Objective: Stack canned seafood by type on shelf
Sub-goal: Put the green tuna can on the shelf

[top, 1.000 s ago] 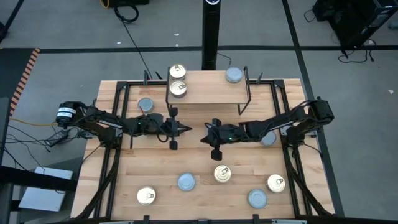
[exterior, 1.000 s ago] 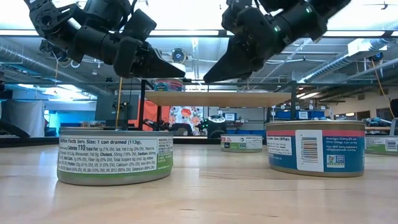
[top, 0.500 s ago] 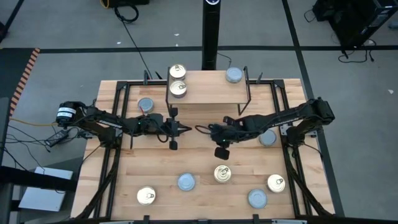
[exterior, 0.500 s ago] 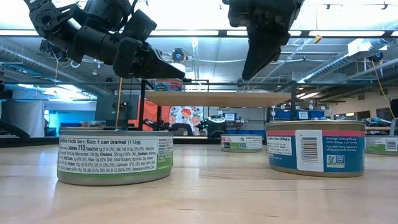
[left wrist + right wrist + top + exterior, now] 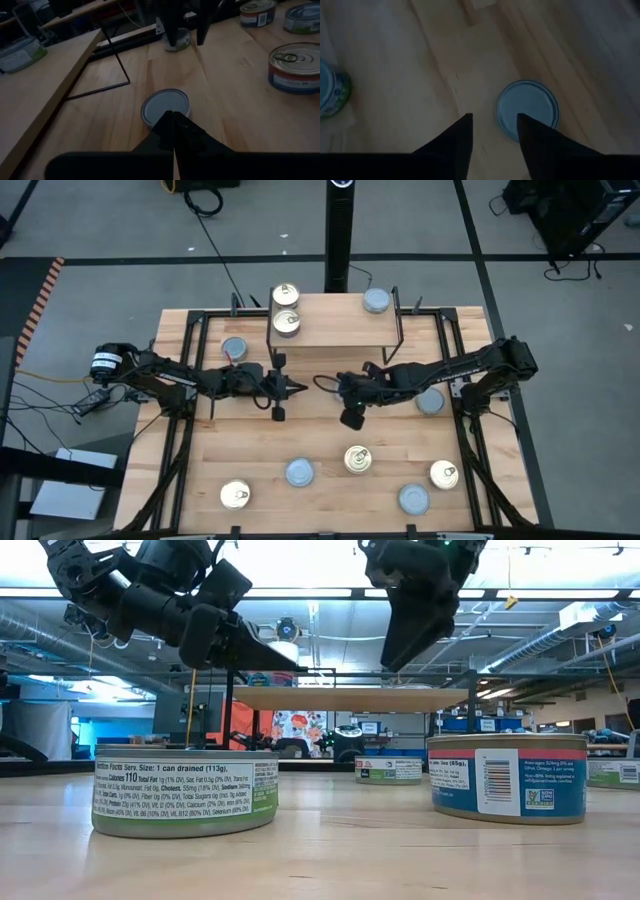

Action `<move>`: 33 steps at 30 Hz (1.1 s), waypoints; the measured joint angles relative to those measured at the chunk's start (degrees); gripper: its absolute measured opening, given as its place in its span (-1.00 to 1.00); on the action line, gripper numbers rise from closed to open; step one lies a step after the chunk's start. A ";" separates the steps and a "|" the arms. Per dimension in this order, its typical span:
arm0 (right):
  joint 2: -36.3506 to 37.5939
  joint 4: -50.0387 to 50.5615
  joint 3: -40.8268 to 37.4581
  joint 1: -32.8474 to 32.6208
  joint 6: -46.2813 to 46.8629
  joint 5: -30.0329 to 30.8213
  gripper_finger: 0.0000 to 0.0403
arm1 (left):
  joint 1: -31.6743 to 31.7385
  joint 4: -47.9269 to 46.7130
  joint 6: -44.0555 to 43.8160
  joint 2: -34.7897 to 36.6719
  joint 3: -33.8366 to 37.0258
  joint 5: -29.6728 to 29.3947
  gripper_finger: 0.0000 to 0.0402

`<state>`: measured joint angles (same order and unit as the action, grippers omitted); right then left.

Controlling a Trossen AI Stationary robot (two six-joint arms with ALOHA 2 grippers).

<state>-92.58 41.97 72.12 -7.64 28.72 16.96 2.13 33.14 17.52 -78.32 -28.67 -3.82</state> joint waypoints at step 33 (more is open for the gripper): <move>-0.20 -28.50 -18.07 0.63 -0.59 6.23 0.54 | 0.00 -1.57 -0.26 0.00 -0.02 0.00 -0.99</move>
<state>-92.77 13.47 54.04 -7.01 28.13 23.18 2.13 31.57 17.26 -78.32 -28.69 -3.82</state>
